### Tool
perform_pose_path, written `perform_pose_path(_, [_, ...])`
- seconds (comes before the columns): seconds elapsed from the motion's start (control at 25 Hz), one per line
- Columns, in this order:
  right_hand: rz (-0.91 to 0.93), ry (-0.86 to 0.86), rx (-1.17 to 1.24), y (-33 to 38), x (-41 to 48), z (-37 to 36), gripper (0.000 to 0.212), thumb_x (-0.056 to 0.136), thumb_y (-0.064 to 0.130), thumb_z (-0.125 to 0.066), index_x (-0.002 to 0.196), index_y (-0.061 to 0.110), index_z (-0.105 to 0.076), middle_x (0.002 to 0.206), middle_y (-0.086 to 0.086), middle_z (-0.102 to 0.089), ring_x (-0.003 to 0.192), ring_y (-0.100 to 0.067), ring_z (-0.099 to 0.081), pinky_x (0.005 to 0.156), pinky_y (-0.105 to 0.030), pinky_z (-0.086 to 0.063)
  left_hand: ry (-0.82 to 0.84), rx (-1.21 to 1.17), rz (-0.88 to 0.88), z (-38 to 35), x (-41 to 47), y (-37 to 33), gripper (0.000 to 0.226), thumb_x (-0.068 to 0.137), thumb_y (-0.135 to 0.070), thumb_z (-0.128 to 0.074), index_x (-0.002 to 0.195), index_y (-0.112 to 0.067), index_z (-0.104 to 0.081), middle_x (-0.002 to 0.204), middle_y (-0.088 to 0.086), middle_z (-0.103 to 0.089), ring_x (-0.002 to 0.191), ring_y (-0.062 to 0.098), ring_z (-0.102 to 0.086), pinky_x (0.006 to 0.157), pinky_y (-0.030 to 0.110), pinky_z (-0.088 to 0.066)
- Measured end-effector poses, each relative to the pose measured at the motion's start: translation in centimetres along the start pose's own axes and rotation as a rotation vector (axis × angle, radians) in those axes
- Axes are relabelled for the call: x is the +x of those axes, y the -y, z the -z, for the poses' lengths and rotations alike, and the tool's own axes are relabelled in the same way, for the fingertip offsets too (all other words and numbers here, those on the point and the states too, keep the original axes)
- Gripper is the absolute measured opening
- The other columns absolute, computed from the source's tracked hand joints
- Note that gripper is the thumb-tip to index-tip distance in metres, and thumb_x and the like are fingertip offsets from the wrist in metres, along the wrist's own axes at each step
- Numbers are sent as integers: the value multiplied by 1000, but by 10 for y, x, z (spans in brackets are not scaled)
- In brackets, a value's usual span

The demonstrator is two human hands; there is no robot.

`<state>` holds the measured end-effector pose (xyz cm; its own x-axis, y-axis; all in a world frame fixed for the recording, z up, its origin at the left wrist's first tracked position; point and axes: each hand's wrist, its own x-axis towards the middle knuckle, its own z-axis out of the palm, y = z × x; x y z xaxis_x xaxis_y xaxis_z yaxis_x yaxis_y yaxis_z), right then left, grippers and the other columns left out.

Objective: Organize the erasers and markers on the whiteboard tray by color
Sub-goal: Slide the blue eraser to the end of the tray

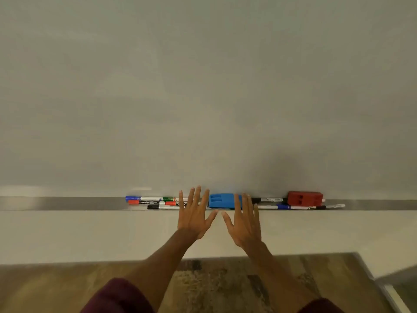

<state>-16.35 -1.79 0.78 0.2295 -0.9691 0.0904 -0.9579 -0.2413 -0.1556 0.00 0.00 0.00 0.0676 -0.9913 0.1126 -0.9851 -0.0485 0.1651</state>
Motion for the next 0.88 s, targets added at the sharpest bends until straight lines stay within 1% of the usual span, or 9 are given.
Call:
perform_pose_path(0.04, [-16, -15, 23, -2, 0, -3, 83, 81, 71, 2, 145, 20, -10, 154, -12, -21, 141, -31, -20, 113, -52, -22, 44, 6, 23, -1, -2, 0, 78, 83, -71, 2, 148, -28, 2, 159, 5, -1, 145, 27, 2, 111, 55, 16])
perform_pose_path(0.08, [-53, 2, 56, -2, -2, 0, 81, 82, 70, -4, 146, 20, -8, 155, -10, -15, 143, -30, -15, 115, -50, -18, 97, -18, 50, 0, -3, -3, 78, 84, -70, 0, 149, -27, 4, 159, 4, 3, 145, 25, 5, 111, 52, 17])
perform_pose_path(0.2, [-171, 64, 111, -13, -4, -3, 77, 88, 63, -29, 146, 19, -4, 157, -7, -5, 144, -26, -7, 116, -43, -15, 190, -136, 150, -4, -3, -5, 74, 91, -64, -19, 150, -20, -6, 159, 5, -6, 145, 25, -2, 115, 49, 5])
perform_pose_path(0.36, [-224, 201, 220, -29, 3, -5, 83, 86, 61, -41, 146, 22, 0, 158, -5, -1, 144, -25, -6, 115, -41, -17, 237, -308, 180, -6, 4, -9, 72, 92, -56, -37, 148, -17, -14, 157, 6, -15, 144, 26, -14, 117, 48, -9])
perform_pose_path(0.48, [-238, 261, 289, -37, 16, -7, 84, 85, 57, -47, 146, 19, -3, 157, -6, -4, 144, -26, -9, 114, -43, -21, 252, -438, 229, -10, 13, -18, 72, 91, -50, -48, 146, -16, -18, 154, 7, -25, 140, 28, -25, 114, 46, -22])
perform_pose_path(0.56, [-218, 274, 391, -41, 27, -9, 83, 85, 52, -54, 145, 18, -9, 156, -8, -12, 142, -26, -16, 113, -44, -26, 258, -522, 281, -15, 20, -24, 72, 90, -46, -52, 146, -14, -20, 152, 8, -30, 137, 28, -30, 112, 43, -28])
perform_pose_path(0.68, [-181, 289, 525, -46, 43, -12, 80, 84, 43, -60, 143, 15, -16, 152, -10, -22, 139, -25, -25, 111, -44, -31, 264, -622, 365, -25, 30, -32, 74, 90, -42, -55, 147, -13, -18, 153, 9, -29, 138, 27, -30, 109, 40, -30])
perform_pose_path(0.8, [-192, 349, 553, -55, 62, -14, 80, 87, 38, -59, 145, 11, -11, 154, -11, -16, 141, -26, -19, 112, -42, -26, 248, -671, 414, -32, 43, -40, 75, 89, -37, -58, 147, -10, -18, 151, 11, -32, 136, 27, -34, 107, 38, -32])
perform_pose_path(0.88, [-208, 379, 576, -62, 74, -17, 80, 86, 37, -61, 145, 10, -14, 153, -11, -20, 140, -27, -22, 112, -42, -27, 233, -668, 436, -34, 49, -45, 73, 89, -36, -58, 146, -8, -21, 149, 12, -35, 134, 27, -36, 106, 37, -34])
